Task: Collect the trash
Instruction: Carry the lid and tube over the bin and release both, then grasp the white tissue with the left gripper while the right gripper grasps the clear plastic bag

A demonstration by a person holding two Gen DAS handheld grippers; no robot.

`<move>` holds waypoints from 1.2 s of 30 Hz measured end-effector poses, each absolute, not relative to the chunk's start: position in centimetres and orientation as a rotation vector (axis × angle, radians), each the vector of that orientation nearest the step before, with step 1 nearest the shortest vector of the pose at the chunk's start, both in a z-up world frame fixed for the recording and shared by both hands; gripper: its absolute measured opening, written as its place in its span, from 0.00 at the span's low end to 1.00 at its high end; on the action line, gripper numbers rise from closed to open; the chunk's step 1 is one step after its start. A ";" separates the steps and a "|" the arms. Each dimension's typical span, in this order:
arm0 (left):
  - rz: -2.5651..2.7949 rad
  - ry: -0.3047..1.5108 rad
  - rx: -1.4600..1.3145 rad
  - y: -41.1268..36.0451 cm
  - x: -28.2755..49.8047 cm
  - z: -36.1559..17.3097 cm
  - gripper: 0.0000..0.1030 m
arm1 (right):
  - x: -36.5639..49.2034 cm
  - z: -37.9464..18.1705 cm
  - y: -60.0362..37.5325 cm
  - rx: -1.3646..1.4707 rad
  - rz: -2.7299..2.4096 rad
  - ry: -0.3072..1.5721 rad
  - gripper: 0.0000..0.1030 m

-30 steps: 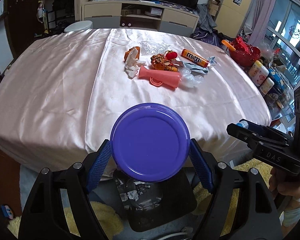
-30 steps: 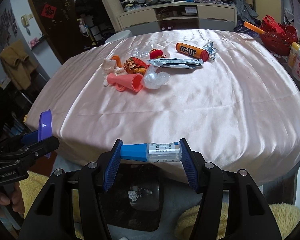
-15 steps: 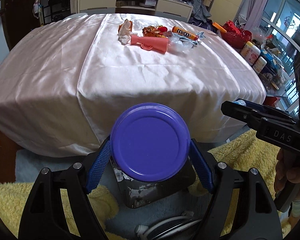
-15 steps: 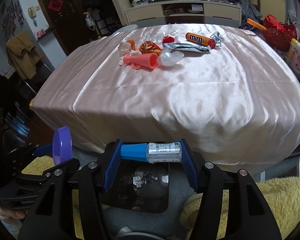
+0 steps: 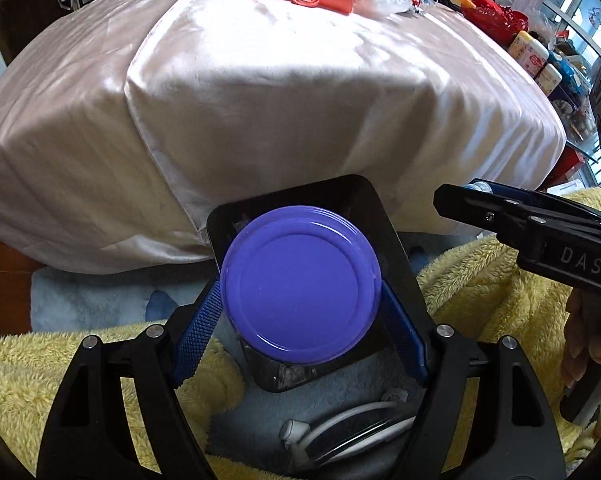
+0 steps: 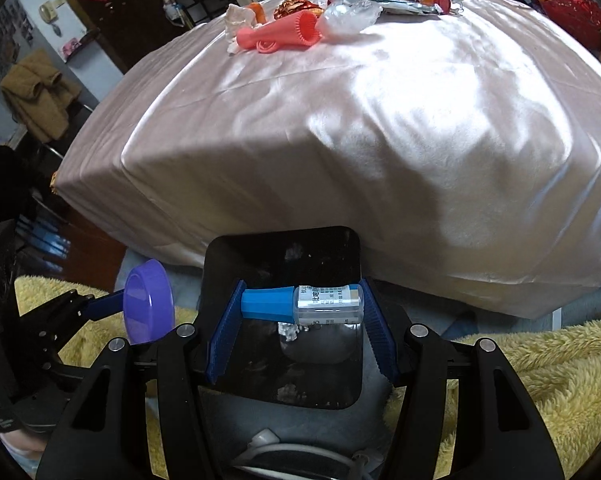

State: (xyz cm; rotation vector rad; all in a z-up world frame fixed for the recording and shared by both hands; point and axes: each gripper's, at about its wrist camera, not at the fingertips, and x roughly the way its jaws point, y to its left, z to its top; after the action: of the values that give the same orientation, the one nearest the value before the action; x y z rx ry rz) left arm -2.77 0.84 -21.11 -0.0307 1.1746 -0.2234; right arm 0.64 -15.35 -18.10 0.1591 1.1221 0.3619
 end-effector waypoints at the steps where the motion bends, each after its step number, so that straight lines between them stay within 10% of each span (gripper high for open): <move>1: -0.224 1.178 -0.032 0.9 -2.7 -21.2 0.72 | 0.7 -18.2 -15.2 0.163 0.366 1.125 0.57; 36: -0.169 1.093 -0.052 2.9 2.8 -16.2 0.91 | 7.5 -11.8 -20.1 0.169 0.242 0.980 0.72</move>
State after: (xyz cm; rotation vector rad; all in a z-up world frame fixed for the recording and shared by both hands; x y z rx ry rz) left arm 2.77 2.92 -16.19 -0.0523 1.0926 -0.1689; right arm 7.53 -20.11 -11.77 0.1687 0.9797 0.2423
